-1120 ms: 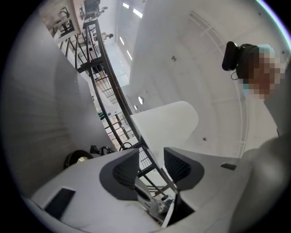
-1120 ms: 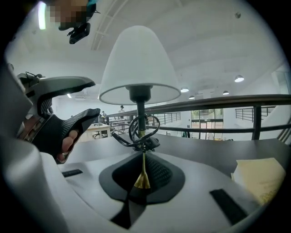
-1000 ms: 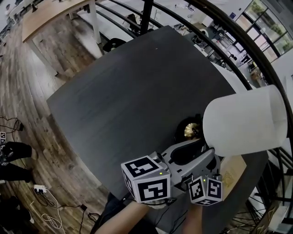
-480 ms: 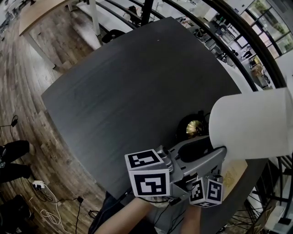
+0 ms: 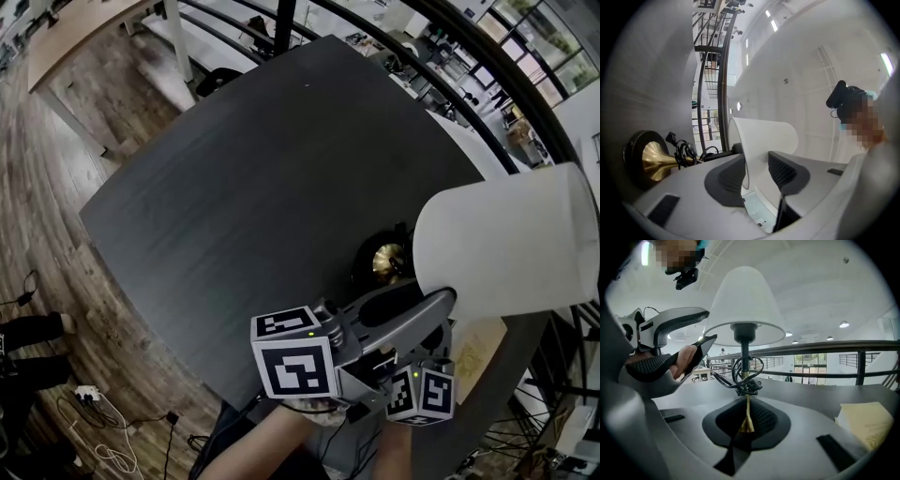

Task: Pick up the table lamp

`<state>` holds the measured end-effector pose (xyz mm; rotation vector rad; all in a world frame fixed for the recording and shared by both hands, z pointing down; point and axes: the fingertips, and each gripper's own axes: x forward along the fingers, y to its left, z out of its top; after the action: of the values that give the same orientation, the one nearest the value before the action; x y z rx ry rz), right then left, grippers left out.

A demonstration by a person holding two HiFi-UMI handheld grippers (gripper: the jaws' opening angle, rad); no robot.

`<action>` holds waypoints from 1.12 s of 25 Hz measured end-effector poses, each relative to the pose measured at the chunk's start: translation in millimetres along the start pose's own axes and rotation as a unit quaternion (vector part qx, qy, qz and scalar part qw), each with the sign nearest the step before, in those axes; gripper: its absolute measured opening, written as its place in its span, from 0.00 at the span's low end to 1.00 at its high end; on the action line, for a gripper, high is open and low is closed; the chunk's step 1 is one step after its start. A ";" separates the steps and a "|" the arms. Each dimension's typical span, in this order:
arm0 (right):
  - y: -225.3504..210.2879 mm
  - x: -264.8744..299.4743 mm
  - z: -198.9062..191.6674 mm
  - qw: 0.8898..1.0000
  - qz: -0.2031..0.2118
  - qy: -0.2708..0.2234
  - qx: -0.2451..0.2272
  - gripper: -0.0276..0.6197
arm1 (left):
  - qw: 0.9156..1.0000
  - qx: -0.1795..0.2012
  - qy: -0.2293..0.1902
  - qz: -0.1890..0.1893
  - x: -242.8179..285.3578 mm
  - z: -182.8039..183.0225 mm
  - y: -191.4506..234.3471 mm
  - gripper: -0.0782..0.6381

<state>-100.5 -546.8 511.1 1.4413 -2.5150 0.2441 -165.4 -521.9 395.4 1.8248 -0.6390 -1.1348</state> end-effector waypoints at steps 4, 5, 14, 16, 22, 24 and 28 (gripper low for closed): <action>-2.0 -1.4 -2.1 1.000 0.004 0.013 0.000 0.09 | 1.000 -0.016 -0.007 0.011 3.8 6.2 5.2 0.35; -2.7 -1.1 -3.5 1.000 0.007 0.017 0.002 0.10 | 1.000 -0.020 -0.010 0.014 4.8 7.6 6.8 0.34; -6.2 24.0 -15.1 0.996 0.052 0.037 0.056 0.17 | 0.998 -0.046 -0.024 0.027 22.3 23.9 32.0 0.31; -2.8 61.2 -30.1 0.994 0.075 0.037 0.069 0.22 | 0.998 -0.045 -0.031 0.029 25.6 40.5 61.3 0.31; 25.0 97.0 -63.6 0.987 0.111 0.071 0.092 0.33 | 0.997 -0.056 -0.021 0.049 10.8 49.5 78.9 0.30; 20.1 85.6 -60.6 0.985 0.117 0.078 0.097 0.33 | 0.997 -0.060 -0.020 0.048 13.9 35.8 66.0 0.30; 24.8 90.0 -70.5 0.983 0.136 0.085 0.093 0.33 | 0.997 -0.064 -0.015 0.037 4.7 32.3 66.5 0.29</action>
<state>-157.7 -590.6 603.3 1.0757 -2.5953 0.6384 -190.7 -571.1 444.6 1.6649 -0.6318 -1.1296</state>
